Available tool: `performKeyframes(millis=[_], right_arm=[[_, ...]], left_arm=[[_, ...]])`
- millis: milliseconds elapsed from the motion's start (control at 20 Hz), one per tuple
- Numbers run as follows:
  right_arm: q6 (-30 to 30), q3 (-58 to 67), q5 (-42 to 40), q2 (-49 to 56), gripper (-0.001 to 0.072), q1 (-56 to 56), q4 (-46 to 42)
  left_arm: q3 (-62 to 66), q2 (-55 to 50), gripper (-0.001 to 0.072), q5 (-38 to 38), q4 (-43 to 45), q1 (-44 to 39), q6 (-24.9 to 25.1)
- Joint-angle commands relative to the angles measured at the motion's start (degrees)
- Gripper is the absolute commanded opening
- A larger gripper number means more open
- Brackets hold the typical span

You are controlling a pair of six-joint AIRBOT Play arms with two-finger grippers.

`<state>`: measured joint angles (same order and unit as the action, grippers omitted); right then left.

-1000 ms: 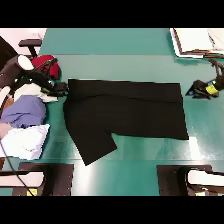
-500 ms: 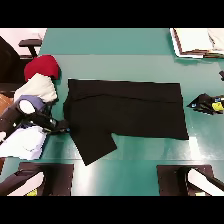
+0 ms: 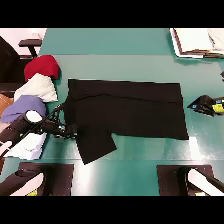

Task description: Fold the shirts.

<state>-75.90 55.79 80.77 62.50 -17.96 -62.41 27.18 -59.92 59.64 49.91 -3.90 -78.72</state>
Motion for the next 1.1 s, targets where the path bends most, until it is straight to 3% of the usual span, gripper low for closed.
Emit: performKeyframes(millis=[0, 50, 150, 300, 550, 700, 850, 1050], right_arm=[[0.42, -3.91, 2.82, -0.09, 0.0453, -5.49, -7.13], [0.42, -6.36, 3.56, -0.09, 0.0457, -8.07, -10.08], [0.42, -11.54, 2.97, -0.04, 0.0543, -13.84, -12.63], [0.50, -17.90, -1.18, -0.04, 0.0516, -17.68, -8.98], [0.33, -20.87, -4.87, 5.07, 0.0501, -9.99, -5.81], [0.33, -20.76, -9.46, 6.88, 0.0294, -4.52, -2.64], [0.33, -20.74, -9.33, 3.67, 0.0024, -2.12, -4.59], [0.33, -17.94, 1.20, -5.46, 0.0018, -2.05, -14.40]], left_arm=[[2.54, 0.63, 0.0025, 3.93, -1.33, -0.83, 0.15], [2.89, 2.14, 0.0025, 4.24, -0.98, -0.83, -0.02], [2.89, 5.75, 0.0025, 4.09, -0.52, -0.83, -1.53], [2.93, 8.81, 0.0025, 4.55, -0.37, -0.83, -2.32], [2.95, 8.81, 0.0025, 4.63, 1.46, -0.83, -2.29], [2.97, 8.81, 0.0025, 5.22, 2.21, -0.83, -2.29], [3.89, 10.36, 0.0024, 8.17, 5.86, -0.83, -2.86], [4.13, 17.86, 0.0023, 16.68, 10.47, -0.83, -6.95]])
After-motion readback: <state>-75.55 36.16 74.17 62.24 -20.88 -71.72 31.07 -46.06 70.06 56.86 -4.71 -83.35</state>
